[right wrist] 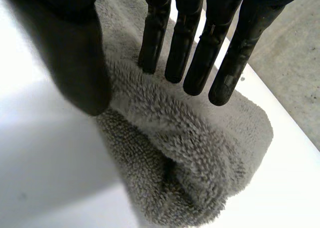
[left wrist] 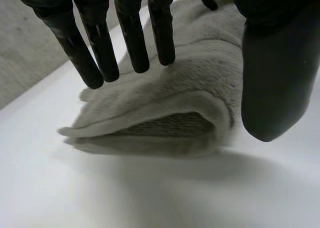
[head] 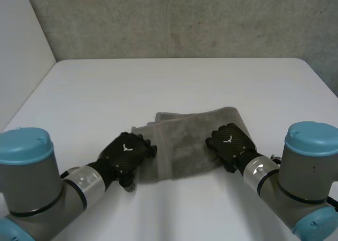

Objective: Fold the towel.

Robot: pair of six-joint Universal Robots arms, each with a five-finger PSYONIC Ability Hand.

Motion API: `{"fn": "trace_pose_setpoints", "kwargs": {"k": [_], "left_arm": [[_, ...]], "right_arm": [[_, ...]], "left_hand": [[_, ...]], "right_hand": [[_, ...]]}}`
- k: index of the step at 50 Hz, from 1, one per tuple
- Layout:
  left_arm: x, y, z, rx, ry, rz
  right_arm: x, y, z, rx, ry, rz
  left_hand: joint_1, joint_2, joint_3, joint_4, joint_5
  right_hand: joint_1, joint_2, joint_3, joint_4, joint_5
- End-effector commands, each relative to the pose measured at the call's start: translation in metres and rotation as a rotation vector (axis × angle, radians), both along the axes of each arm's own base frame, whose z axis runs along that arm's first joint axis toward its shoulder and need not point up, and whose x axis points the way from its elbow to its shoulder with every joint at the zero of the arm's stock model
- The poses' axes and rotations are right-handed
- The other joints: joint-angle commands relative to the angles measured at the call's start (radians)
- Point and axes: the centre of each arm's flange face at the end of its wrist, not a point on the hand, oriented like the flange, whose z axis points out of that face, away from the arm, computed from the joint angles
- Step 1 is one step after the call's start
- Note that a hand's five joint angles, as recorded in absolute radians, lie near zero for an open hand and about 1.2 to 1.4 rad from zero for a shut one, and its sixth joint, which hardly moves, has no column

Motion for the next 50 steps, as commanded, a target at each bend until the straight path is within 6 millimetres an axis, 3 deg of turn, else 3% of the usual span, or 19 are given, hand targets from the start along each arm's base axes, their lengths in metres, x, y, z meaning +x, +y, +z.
{"fn": "trace_pose_setpoints", "kwargs": {"k": [1, 4, 10, 16, 19, 20, 22, 23, 26, 28, 30, 35, 36, 41, 42, 44, 50], "left_arm": [[-0.010, -0.003, -0.010, 0.019, -0.007, -0.023], [-0.017, -0.002, -0.013, 0.025, -0.008, -0.042], [-0.027, -0.005, -0.012, -0.007, -0.014, -0.039], [-0.042, -0.040, 0.010, -0.137, 0.013, 0.032], [-0.066, -0.076, 0.057, -0.316, 0.095, 0.042], [-0.066, -0.076, 0.057, -0.317, 0.095, 0.042], [-0.087, -0.087, 0.097, -0.439, 0.175, 0.027], [-0.088, -0.087, 0.097, -0.440, 0.175, 0.027], [-0.108, -0.082, 0.143, -0.556, 0.272, 0.027], [-0.109, -0.080, 0.146, -0.556, 0.278, 0.035], [-0.109, -0.076, 0.141, -0.543, 0.268, 0.038], [-0.088, -0.057, 0.081, -0.398, 0.159, 0.037], [-0.088, -0.057, 0.081, -0.398, 0.158, 0.037], [-0.056, -0.039, 0.022, -0.311, 0.077, 0.067], [-0.055, -0.038, 0.022, -0.310, 0.077, 0.067], [-0.048, -0.023, 0.003, -0.275, 0.054, 0.059], [-0.040, -0.011, -0.015, -0.227, 0.020, 0.057]], "right_arm": [[-0.001, -0.007, 0.004, -0.012, -0.013, -0.020], [-0.001, -0.007, 0.003, -0.007, -0.017, -0.025], [-0.001, -0.007, 0.003, 0.017, -0.045, -0.041], [-0.003, -0.011, 0.006, 0.068, -0.131, -0.088], [-0.011, -0.027, 0.015, 0.055, -0.233, -0.195], [-0.011, -0.027, 0.015, 0.055, -0.233, -0.195], [-0.020, -0.037, 0.022, 0.001, -0.280, -0.293], [-0.020, -0.037, 0.022, 0.000, -0.280, -0.294], [-0.027, -0.041, 0.030, -0.089, -0.320, -0.362], [-0.028, -0.040, 0.034, -0.114, -0.332, -0.361], [-0.029, -0.039, 0.038, -0.129, -0.340, -0.361], [-0.028, -0.037, 0.045, -0.145, -0.340, -0.352], [-0.028, -0.037, 0.045, -0.145, -0.340, -0.352], [-0.027, -0.025, 0.033, -0.119, -0.207, -0.287], [-0.027, -0.025, 0.033, -0.119, -0.207, -0.287], [-0.024, -0.017, 0.026, -0.113, -0.130, -0.234], [-0.027, -0.013, 0.016, -0.105, -0.036, -0.211]], "left_hand": [[0.292, 0.295, 0.292, 0.291, 0.118], [0.471, 0.475, 0.471, 0.470, 0.297], [0.774, 0.777, 0.774, 0.773, 0.600], [0.774, 0.777, 0.774, 0.773, 0.600], [0.774, 0.777, 0.774, 0.773, 0.600], [0.774, 0.777, 0.774, 0.773, 0.600], [0.774, 0.777, 0.774, 0.773, 0.600], [0.774, 0.777, 0.774, 0.773, 0.600], [0.774, 0.777, 0.774, 0.773, 0.600], [0.774, 0.777, 0.774, 0.773, 0.600], [0.774, 0.777, 0.774, 0.773, 0.600], [0.774, 0.777, 0.774, 0.773, 0.600], [0.774, 0.777, 0.774, 0.773, 0.600], [0.774, 0.777, 0.774, 0.773, 0.600], [0.774, 0.777, 0.774, 0.773, 0.600], [0.774, 0.777, 0.774, 0.773, 0.600], [0.774, 0.777, 0.774, 0.773, 0.600]], "right_hand": [[0.340, 0.336, 0.343, 0.350, 0.347], [0.502, 0.497, 0.504, 0.511, 0.508], [0.502, 0.498, 0.504, 0.511, 0.508], [0.502, 0.498, 0.504, 0.511, 0.508], [0.502, 0.498, 0.504, 0.511, 0.508], [0.502, 0.498, 0.504, 0.511, 0.508], [0.502, 0.498, 0.504, 0.511, 0.508], [0.502, 0.498, 0.504, 0.511, 0.508], [0.502, 0.498, 0.504, 0.511, 0.508], [0.502, 0.498, 0.504, 0.511, 0.508], [0.502, 0.498, 0.504, 0.511, 0.508], [0.502, 0.498, 0.504, 0.511, 0.508], [0.502, 0.498, 0.504, 0.511, 0.508], [0.502, 0.498, 0.504, 0.511, 0.508], [0.502, 0.498, 0.504, 0.511, 0.508], [0.502, 0.498, 0.504, 0.511, 0.508], [0.427, 0.423, 0.429, 0.436, 0.433]]}}
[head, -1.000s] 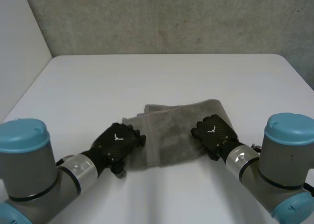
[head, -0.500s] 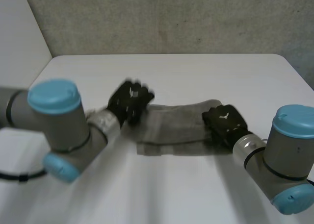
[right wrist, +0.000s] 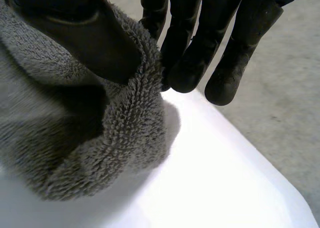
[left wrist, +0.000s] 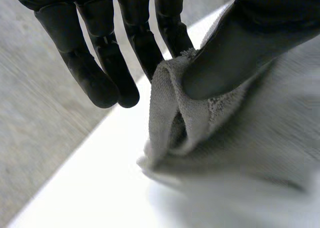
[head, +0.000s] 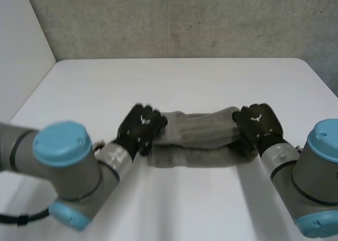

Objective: Fold the towel.

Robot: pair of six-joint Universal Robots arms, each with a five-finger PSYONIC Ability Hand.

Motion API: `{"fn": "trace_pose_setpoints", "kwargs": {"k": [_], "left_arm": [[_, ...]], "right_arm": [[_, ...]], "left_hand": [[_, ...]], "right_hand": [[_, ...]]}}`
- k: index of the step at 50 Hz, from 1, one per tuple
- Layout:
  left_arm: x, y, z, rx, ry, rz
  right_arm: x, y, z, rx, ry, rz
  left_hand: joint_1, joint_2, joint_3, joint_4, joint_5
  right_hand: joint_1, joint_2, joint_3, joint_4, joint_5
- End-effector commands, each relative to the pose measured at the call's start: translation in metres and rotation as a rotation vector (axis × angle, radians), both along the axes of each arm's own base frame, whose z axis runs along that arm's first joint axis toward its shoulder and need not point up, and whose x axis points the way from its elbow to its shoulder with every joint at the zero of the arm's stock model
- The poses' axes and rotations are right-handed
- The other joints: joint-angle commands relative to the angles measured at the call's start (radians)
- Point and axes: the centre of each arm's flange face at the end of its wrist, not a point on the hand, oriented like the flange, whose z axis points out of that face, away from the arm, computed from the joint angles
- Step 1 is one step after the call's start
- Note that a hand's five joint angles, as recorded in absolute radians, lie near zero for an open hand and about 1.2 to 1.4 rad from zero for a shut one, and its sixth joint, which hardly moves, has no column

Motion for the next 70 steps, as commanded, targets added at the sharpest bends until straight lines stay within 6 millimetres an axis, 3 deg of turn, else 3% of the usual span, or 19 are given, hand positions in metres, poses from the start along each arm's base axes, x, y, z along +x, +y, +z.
{"fn": "trace_pose_setpoints", "kwargs": {"k": [1, 5, 7, 13, 17, 24, 29, 36, 38, 41, 51, 53, 54, 55, 57, 59, 65, 67, 70], "left_arm": [[0.012, 0.019, -0.026, 0.064, -0.043, -0.001], [0.014, 0.023, -0.030, 0.079, -0.054, 0.000], [0.016, 0.027, -0.031, 0.089, -0.061, 0.000], [0.017, 0.033, -0.031, 0.103, -0.062, -0.004], [0.017, 0.035, -0.021, 0.083, -0.048, -0.006], [0.018, 0.033, -0.019, 0.076, -0.042, 0.002], [0.020, 0.029, -0.018, 0.074, -0.042, 0.016], [0.027, 0.022, 0.004, 0.030, -0.013, 0.046], [0.033, 0.017, 0.021, 0.000, 0.017, 0.072], [0.041, 0.008, 0.041, -0.040, 0.063, 0.105], [0.060, -0.021, 0.069, -0.073, 0.173, 0.193], [0.062, -0.025, 0.072, -0.070, 0.192, 0.205], [0.064, -0.029, 0.074, -0.064, 0.211, 0.215], [0.064, -0.029, 0.074, -0.064, 0.211, 0.215], [0.065, -0.034, 0.073, -0.037, 0.248, 0.228], [0.066, -0.036, 0.072, -0.020, 0.266, 0.234], [0.068, -0.038, 0.064, 0.045, 0.310, 0.248], [0.068, -0.037, 0.062, 0.054, 0.313, 0.246], [0.063, -0.035, 0.058, 0.065, 0.306, 0.231]], "right_arm": [[-0.004, 0.007, -0.016, 0.032, 0.137, 0.039], [-0.006, 0.008, -0.018, 0.042, 0.162, 0.042], [-0.008, 0.011, -0.021, 0.060, 0.177, 0.046], [-0.018, 0.011, -0.028, 0.097, 0.182, 0.031], [-0.025, 0.006, -0.031, 0.102, 0.175, 0.041], [-0.033, -0.006, -0.035, 0.105, 0.181, 0.017], [-0.040, -0.012, -0.033, 0.095, 0.201, -0.008], [-0.039, -0.015, -0.014, 0.021, 0.242, -0.001], [-0.038, -0.018, -0.008, -0.006, 0.257, 0.001], [-0.032, -0.021, 0.004, -0.037, 0.279, 0.016], [0.050, 0.007, 0.044, -0.150, 0.207, 0.244], [0.090, 0.028, 0.045, -0.162, 0.156, 0.357], [0.090, 0.028, 0.045, -0.162, 0.156, 0.358], [0.108, 0.040, 0.046, -0.163, 0.122, 0.408], [0.123, 0.050, 0.043, -0.150, 0.094, 0.453], [0.145, 0.069, 0.022, -0.084, 0.074, 0.524], [0.152, 0.083, -0.006, 0.029, 0.143, 0.560], [0.147, 0.084, -0.007, 0.072, 0.165, 0.551], [0.144, 0.081, -0.008, 0.083, 0.166, 0.541]], "left_hand": [[0.005, -0.063, -0.130, -0.112, -0.241], [0.005, -0.063, -0.130, -0.112, -0.241], [0.005, -0.063, -0.130, -0.112, -0.241], [0.005, -0.063, -0.130, -0.112, -0.241], [-0.486, -0.554, -0.622, -0.603, -0.733], [-0.546, -0.614, -0.682, -0.663, -0.793], [-0.593, -0.661, -0.729, -0.710, -0.840], [-0.837, -0.905, -0.973, -0.954, -1.084], [-1.024, -1.092, -1.160, -1.141, -1.271], [-1.057, -1.125, -1.193, -1.174, -1.304], [-1.101, -1.169, -1.237, -1.218, -1.348], [-1.101, -1.169, -1.237, -1.218, -1.348], [-1.101, -1.169, -1.237, -1.218, -1.348], [-1.101, -1.169, -1.237, -1.218, -1.348], [-1.101, -1.169, -1.237, -1.218, -1.348], [-1.101, -1.169, -1.237, -1.218, -1.348], [-1.101, -1.169, -1.237, -1.218, -1.348], [-1.101, -1.169, -1.237, -1.218, -1.348], [-1.101, -1.169, -1.237, -1.218, -1.348]], "right_hand": [[-0.044, -0.056, -0.084, -0.083, -0.102], [-0.376, -0.388, -0.417, -0.415, -0.435], [-0.865, -0.877, -0.905, -0.903, -0.923], [-0.887, -0.899, -0.927, -0.926, -0.945], [-0.838, -0.850, -0.878, -0.876, -0.896], [-0.426, -0.438, -0.467, -0.465, -0.484], [0.103, 0.091, 0.063, 0.064, 0.045], [0.104, 0.092, 0.064, 0.065, 0.046], [0.104, 0.092, 0.064, 0.065, 0.046], [0.104, 0.092, 0.064, 0.065, 0.046], [0.104, 0.092, 0.064, 0.065, 0.046], [0.104, 0.092, 0.064, 0.065, 0.046], [0.104, 0.092, 0.064, 0.065, 0.046], [0.104, 0.092, 0.064, 0.065, 0.046], [0.104, 0.092, 0.064, 0.065, 0.046], [0.104, 0.092, 0.064, 0.065, 0.046], [0.052, 0.040, 0.012, 0.014, -0.006], [-1.118, -1.130, -1.158, -1.156, -1.176], [-1.118, -1.130, -1.158, -1.156, -1.176]]}}
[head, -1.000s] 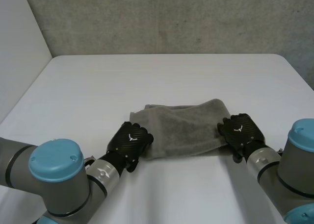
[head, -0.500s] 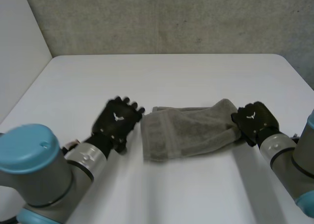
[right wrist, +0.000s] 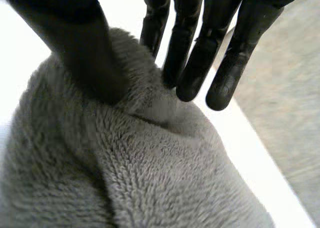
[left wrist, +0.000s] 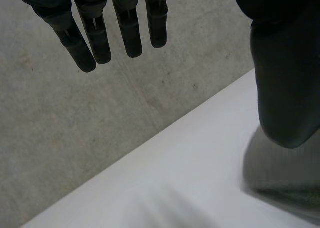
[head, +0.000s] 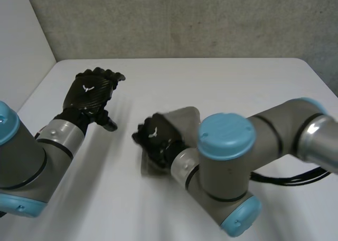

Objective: Fold the towel.

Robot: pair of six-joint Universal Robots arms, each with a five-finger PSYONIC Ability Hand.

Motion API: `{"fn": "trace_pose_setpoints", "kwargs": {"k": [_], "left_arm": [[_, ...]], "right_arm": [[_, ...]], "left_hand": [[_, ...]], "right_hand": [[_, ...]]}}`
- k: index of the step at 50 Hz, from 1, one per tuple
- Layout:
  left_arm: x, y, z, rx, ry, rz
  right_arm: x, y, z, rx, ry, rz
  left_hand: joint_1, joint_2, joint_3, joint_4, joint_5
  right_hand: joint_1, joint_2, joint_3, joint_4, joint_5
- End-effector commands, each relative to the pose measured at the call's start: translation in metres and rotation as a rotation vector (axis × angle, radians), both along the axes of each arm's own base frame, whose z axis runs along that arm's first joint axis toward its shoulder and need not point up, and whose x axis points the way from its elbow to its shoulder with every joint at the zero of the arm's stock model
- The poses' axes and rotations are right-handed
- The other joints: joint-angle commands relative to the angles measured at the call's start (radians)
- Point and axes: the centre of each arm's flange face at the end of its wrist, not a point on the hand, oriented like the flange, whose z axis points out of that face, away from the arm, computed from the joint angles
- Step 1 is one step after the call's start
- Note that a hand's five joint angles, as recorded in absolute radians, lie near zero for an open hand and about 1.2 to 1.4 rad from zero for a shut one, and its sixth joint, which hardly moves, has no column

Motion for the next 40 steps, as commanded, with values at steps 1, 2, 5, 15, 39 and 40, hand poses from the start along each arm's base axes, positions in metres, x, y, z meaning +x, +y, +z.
{"fn": "trace_pose_setpoints", "kwargs": {"k": [1, 2, 5, 15, 39, 40], "left_arm": [[-0.006, 0.004, -0.010, 0.040, 0.010, -0.025], [-0.006, 0.004, -0.010, 0.040, 0.010, -0.025], [-0.011, 0.002, -0.014, 0.048, 0.011, -0.034], [-0.048, 0.025, -0.048, 0.146, -0.018, -0.150], [-0.064, 0.026, -0.004, 0.174, 0.039, -0.180], [-0.064, 0.026, -0.004, 0.174, 0.039, -0.180]], "right_arm": [[-0.011, -0.003, -0.011, 0.071, 0.070, -0.034], [-0.015, -0.006, -0.005, 0.064, 0.063, -0.051], [-0.031, -0.017, 0.014, 0.052, 0.031, -0.106], [-0.073, -0.049, 0.017, 0.209, -0.103, -0.295], [-0.112, -0.091, 0.091, 0.126, -0.317, -0.444], [-0.112, -0.091, 0.091, 0.126, -0.318, -0.444]], "left_hand": [[-0.087, -0.092, -0.073, -0.091, -0.229], [-0.087, -0.092, -0.073, -0.091, -0.229], [-0.087, -0.092, -0.073, -0.091, -0.229], [-0.073, -0.077, -0.058, -0.076, -0.214], [-0.072, -0.077, -0.058, -0.076, -0.214], [-0.073, -0.077, -0.058, -0.076, -0.214]], "right_hand": [[-0.668, -0.668, -0.741, -0.732, -0.722], [-0.668, -0.668, -0.741, -0.732, -0.722], [-0.668, -0.668, -0.741, -0.732, -0.722], [-0.668, -0.668, -0.741, -0.732, -0.722], [-0.668, -0.668, -0.741, -0.732, -0.722], [-0.668, -0.668, -0.741, -0.732, -0.722]]}}
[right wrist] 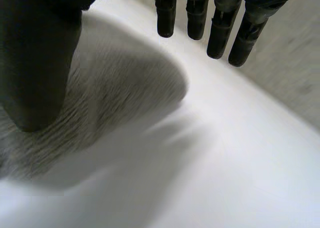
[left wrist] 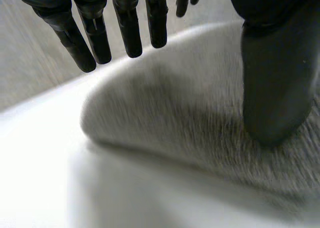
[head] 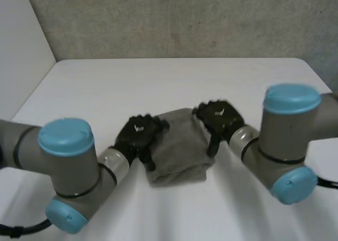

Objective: Fold the towel.

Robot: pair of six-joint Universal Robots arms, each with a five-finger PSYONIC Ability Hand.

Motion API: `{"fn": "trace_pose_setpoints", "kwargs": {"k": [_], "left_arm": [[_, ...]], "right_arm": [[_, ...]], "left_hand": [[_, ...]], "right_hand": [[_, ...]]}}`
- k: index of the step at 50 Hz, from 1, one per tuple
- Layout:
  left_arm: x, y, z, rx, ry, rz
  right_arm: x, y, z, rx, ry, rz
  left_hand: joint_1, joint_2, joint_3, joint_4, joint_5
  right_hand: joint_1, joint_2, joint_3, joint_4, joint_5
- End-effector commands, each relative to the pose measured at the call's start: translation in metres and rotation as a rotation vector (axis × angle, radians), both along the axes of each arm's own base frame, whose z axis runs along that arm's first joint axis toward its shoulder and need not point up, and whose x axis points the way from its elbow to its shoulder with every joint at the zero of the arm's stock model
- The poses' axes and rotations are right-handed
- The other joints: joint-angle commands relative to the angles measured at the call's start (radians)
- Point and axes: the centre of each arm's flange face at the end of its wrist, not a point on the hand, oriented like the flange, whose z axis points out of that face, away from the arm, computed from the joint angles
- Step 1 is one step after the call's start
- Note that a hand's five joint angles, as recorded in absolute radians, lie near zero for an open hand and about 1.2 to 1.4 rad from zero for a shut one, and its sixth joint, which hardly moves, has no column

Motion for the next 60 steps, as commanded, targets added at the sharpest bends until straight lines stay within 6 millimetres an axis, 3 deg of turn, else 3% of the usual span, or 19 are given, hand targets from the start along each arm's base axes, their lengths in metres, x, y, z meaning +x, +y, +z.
{"fn": "trace_pose_setpoints", "kwargs": {"k": [1, 2, 4, 5, 7, 12, 26, 51, 60], "left_arm": [[-0.001, -0.011, 0.084, -0.121, 0.174, 0.030], [-0.001, -0.011, 0.084, -0.121, 0.175, 0.030], [0.007, -0.014, 0.127, -0.159, 0.282, 0.069], [0.007, -0.014, 0.127, -0.159, 0.282, 0.069], [0.027, -0.023, 0.163, -0.182, 0.360, 0.156], [0.045, -0.025, 0.186, -0.145, 0.387, 0.236], [0.058, -0.026, 0.186, -0.122, 0.354, 0.334], [0.060, -0.023, 0.190, -0.138, 0.363, 0.338], [0.064, -0.027, 0.191, -0.150, 0.362, 0.367]], "right_arm": [[-0.030, -0.005, 0.093, -0.172, -0.191, -0.103], [-0.030, -0.005, 0.093, -0.172, -0.191, -0.103], [-0.050, -0.012, 0.124, -0.230, -0.279, -0.185], [-0.050, -0.012, 0.124, -0.230, -0.279, -0.185], [-0.074, -0.019, 0.148, -0.280, -0.336, -0.296], [-0.087, -0.021, 0.161, -0.309, -0.339, -0.381], [-0.088, -0.021, 0.156, -0.251, -0.305, -0.393], [-0.080, -0.018, 0.154, -0.229, -0.315, -0.306], [-0.078, -0.020, 0.143, -0.206, -0.298, -0.294]], "left_hand": [[-0.075, -0.080, -0.062, -0.079, -0.223], [-0.075, -0.080, -0.062, -0.079, -0.223], [-0.078, -0.083, -0.064, -0.082, -0.226], [-0.078, -0.083, -0.064, -0.082, -0.226], [-0.073, -0.077, -0.059, -0.076, -0.220], [-0.075, -0.080, -0.062, -0.079, -0.223], [-0.067, -0.071, -0.053, -0.070, -0.214], [-0.078, -0.083, -0.064, -0.082, -0.226], [-0.078, -0.083, -0.064, -0.082, -0.226]], "right_hand": [[-0.044, -0.067, -0.059, -0.073, -0.056], [-0.044, -0.067, -0.059, -0.073, -0.056], [-0.044, -0.067, -0.059, -0.073, -0.056], [-0.044, -0.067, -0.059, -0.073, -0.056], [-0.044, -0.067, -0.059, -0.073, -0.056], [-0.044, -0.067, -0.059, -0.073, -0.056], [-0.044, -0.067, -0.059, -0.073, -0.056], [-0.044, -0.067, -0.059, -0.073, -0.056], [-0.044, -0.067, -0.059, -0.073, -0.056]]}}
